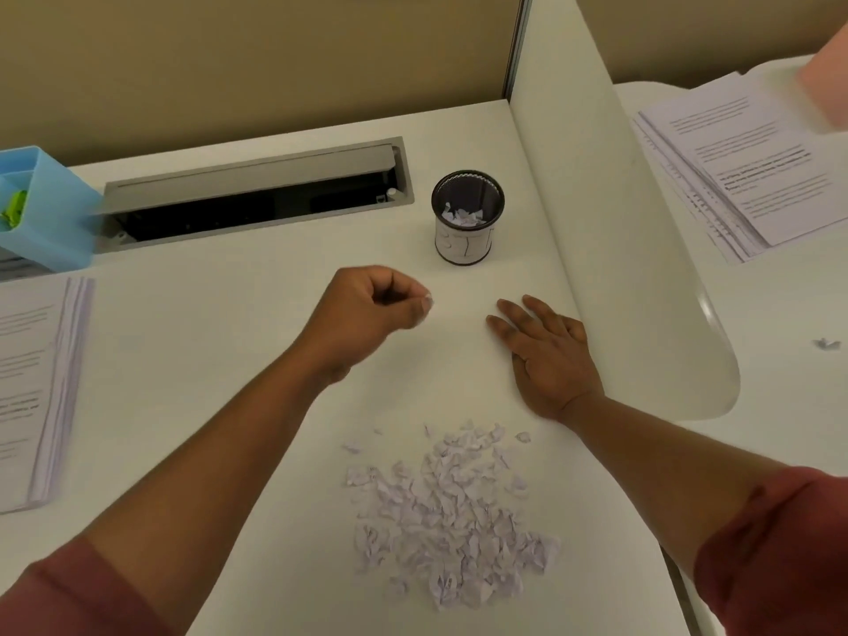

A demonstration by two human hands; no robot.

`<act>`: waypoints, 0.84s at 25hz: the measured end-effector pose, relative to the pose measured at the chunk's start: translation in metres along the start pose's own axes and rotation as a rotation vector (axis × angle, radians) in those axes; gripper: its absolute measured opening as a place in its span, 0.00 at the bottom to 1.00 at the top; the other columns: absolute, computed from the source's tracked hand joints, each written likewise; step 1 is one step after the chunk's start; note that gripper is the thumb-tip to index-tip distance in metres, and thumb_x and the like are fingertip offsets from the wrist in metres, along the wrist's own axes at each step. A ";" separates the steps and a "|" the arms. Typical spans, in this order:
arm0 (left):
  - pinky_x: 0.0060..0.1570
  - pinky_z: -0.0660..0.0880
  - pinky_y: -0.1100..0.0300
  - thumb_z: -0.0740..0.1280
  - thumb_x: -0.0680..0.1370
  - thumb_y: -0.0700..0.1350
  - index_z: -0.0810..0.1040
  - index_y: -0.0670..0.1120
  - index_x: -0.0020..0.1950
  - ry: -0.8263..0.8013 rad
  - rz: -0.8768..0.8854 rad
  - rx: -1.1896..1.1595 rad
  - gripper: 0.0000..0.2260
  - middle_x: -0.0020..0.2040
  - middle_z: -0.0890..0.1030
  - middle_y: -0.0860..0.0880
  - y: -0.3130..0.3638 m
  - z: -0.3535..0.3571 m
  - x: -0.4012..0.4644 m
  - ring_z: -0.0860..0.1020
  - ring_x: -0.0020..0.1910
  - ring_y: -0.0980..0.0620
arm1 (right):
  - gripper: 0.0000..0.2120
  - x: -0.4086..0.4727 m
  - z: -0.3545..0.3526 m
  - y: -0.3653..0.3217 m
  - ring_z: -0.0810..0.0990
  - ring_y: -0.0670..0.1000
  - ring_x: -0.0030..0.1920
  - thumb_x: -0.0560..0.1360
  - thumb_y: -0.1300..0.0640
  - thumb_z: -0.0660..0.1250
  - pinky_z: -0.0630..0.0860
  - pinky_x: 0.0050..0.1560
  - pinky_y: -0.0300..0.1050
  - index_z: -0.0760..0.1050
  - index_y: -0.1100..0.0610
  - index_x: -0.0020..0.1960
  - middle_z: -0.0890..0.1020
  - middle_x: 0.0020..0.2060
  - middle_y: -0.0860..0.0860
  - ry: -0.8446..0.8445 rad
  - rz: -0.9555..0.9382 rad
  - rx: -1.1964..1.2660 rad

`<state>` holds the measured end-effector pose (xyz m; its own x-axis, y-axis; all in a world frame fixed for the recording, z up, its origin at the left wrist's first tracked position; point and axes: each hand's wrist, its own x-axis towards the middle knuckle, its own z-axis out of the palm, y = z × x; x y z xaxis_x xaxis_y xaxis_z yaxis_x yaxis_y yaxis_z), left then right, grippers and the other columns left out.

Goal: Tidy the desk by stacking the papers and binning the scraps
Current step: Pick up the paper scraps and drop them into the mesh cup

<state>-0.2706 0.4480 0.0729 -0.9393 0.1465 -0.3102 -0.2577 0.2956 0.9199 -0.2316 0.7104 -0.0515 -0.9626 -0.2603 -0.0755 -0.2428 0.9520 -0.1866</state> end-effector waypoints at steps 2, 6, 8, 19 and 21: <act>0.47 0.82 0.62 0.75 0.75 0.39 0.86 0.44 0.48 0.009 0.088 0.074 0.03 0.41 0.87 0.49 0.027 0.006 0.025 0.84 0.42 0.55 | 0.29 -0.001 -0.001 0.000 0.60 0.54 0.79 0.77 0.53 0.48 0.56 0.70 0.53 0.66 0.44 0.76 0.66 0.78 0.45 -0.008 0.004 -0.005; 0.44 0.78 0.70 0.74 0.76 0.41 0.86 0.47 0.49 0.076 0.272 0.351 0.03 0.43 0.85 0.56 0.066 0.029 0.080 0.82 0.42 0.61 | 0.28 -0.001 -0.002 0.001 0.62 0.55 0.78 0.78 0.54 0.49 0.56 0.69 0.52 0.67 0.44 0.76 0.67 0.77 0.46 -0.004 -0.005 0.002; 0.46 0.78 0.68 0.72 0.77 0.41 0.86 0.47 0.50 0.097 0.304 0.503 0.04 0.47 0.85 0.54 0.071 0.039 0.102 0.82 0.44 0.59 | 0.27 -0.001 -0.002 0.001 0.63 0.55 0.78 0.78 0.54 0.50 0.56 0.69 0.52 0.68 0.45 0.76 0.68 0.77 0.46 0.003 -0.008 0.007; 0.55 0.80 0.56 0.69 0.78 0.37 0.85 0.46 0.54 0.175 0.353 0.624 0.08 0.50 0.85 0.49 0.059 0.040 0.115 0.82 0.48 0.52 | 0.27 -0.001 -0.002 0.002 0.62 0.55 0.78 0.78 0.53 0.50 0.56 0.68 0.51 0.68 0.45 0.76 0.68 0.77 0.46 -0.002 -0.010 0.004; 0.52 0.81 0.57 0.70 0.78 0.38 0.85 0.47 0.53 0.198 0.382 0.566 0.07 0.49 0.83 0.51 0.052 0.034 0.098 0.81 0.45 0.55 | 0.27 -0.001 -0.003 0.001 0.61 0.55 0.79 0.78 0.53 0.48 0.56 0.70 0.52 0.67 0.44 0.76 0.67 0.77 0.46 -0.017 -0.009 -0.006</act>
<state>-0.3689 0.5097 0.0822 -0.9779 0.1794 0.1076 0.2044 0.7106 0.6733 -0.2316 0.7118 -0.0486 -0.9582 -0.2716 -0.0900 -0.2523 0.9504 -0.1818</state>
